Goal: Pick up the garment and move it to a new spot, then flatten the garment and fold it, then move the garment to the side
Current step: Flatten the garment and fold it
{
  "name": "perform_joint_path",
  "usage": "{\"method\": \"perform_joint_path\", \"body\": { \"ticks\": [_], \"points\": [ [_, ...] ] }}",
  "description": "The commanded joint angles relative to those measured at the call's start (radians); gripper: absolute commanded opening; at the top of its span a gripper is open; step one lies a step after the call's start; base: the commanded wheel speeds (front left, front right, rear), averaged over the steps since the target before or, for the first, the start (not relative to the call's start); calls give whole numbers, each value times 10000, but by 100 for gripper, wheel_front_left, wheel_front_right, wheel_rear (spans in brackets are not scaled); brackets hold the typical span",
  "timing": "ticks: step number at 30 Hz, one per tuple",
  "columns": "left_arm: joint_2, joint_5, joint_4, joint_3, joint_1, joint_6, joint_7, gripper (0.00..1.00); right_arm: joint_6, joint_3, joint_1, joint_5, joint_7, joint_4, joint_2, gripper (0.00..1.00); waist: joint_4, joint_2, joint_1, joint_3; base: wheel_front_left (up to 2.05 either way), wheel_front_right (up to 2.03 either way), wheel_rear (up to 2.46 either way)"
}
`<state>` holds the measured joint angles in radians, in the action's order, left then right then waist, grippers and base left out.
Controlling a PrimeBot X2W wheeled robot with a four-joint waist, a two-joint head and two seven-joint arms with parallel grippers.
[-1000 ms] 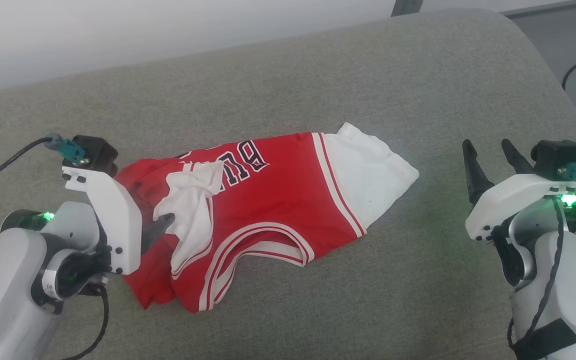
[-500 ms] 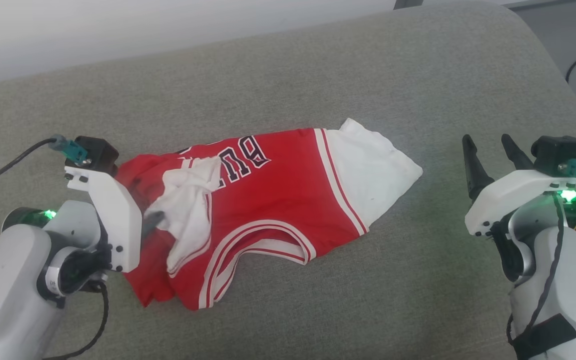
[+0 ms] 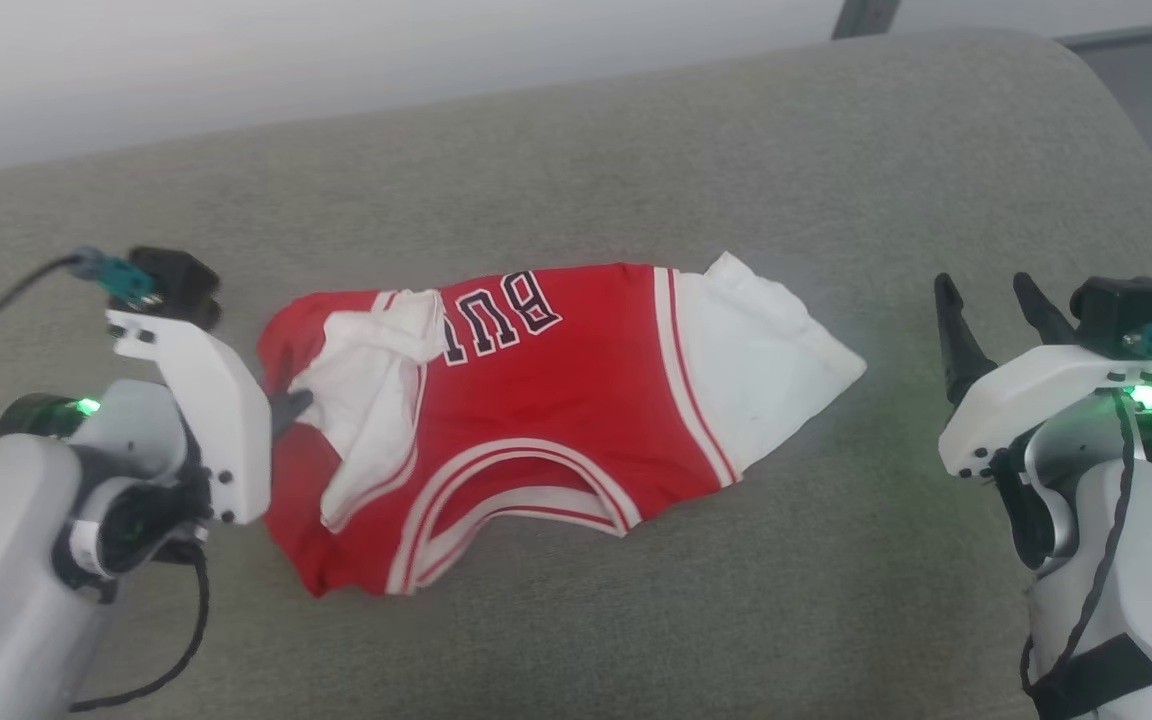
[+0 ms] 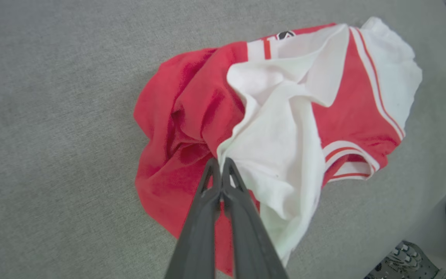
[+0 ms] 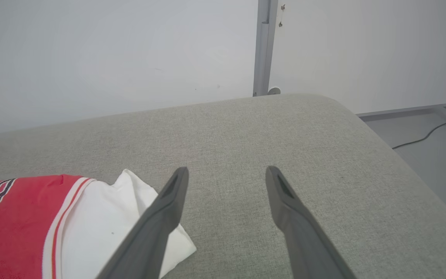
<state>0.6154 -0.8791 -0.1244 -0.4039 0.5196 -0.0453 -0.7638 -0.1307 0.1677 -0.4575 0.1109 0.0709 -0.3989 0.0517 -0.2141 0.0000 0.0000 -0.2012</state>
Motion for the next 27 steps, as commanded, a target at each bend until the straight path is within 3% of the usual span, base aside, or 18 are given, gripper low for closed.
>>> {"method": "perform_joint_path", "body": {
  "ticks": [1, 10, 18, 19, 22, 23, 24, 25, 26, 27],
  "points": [
    [45, -319, 268, 293, -160, -254, 10, 0, -1, 60, 115, -102, 60, 65, -17, 100, 180, 0, 0, 126, 0, 0, 0],
    [462, -955, 1215, 1383, -1141, -1149, 112, 0, -1, 114, 281, -140, 247, 177, -18, 100, 620, 0, 0, 330, 0, 0, 0],
    [598, -1105, 669, 1414, -1867, -725, 391, 0, -1, 58, 310, -117, 403, 228, -16, 100, 866, 0, 0, 379, 0, 0, 0],
    [548, -1109, 542, 1376, -1810, -674, 412, 15, -3, 51, 299, -118, 414, 242, -16, 100, 885, 0, 0, 384, 0, 0, 0],
    [519, -1010, 169, 1205, -1531, -493, 338, 29, -1, 16, 259, -164, 456, 271, -16, 100, 919, 0, 0, 401, 0, 0, 0],
    [512, -956, 47, 1140, -1457, -440, 324, 44, -3, 4, 236, -169, 479, 282, -16, 100, 922, 0, 0, 405, 0, 0, 0],
    [482, -927, -54, 1083, -1389, -380, 302, 70, -3, -11, 218, -173, 488, 292, -16, 100, 922, 0, 0, 409, 0, 0, 0],
    [474, -866, -118, 1013, -1301, -325, 298, 91, -1, -22, 209, -173, 503, 299, -16, 100, 921, 0, 0, 412, 0, 0, 0],
    [492, -780, -175, 948, -1200, -245, 309, 100, -1, -35, 207, -172, 494, 313, -16, 100, 919, 0, 0, 414, 0, 0, 0],
    [483, -757, -235, 912, -1125, -215, 280, 100, -3, -38, 215, -177, 505, 326, -16, 100, 918, 0, 0, 415, 0, 0, 0]
  ]
}}
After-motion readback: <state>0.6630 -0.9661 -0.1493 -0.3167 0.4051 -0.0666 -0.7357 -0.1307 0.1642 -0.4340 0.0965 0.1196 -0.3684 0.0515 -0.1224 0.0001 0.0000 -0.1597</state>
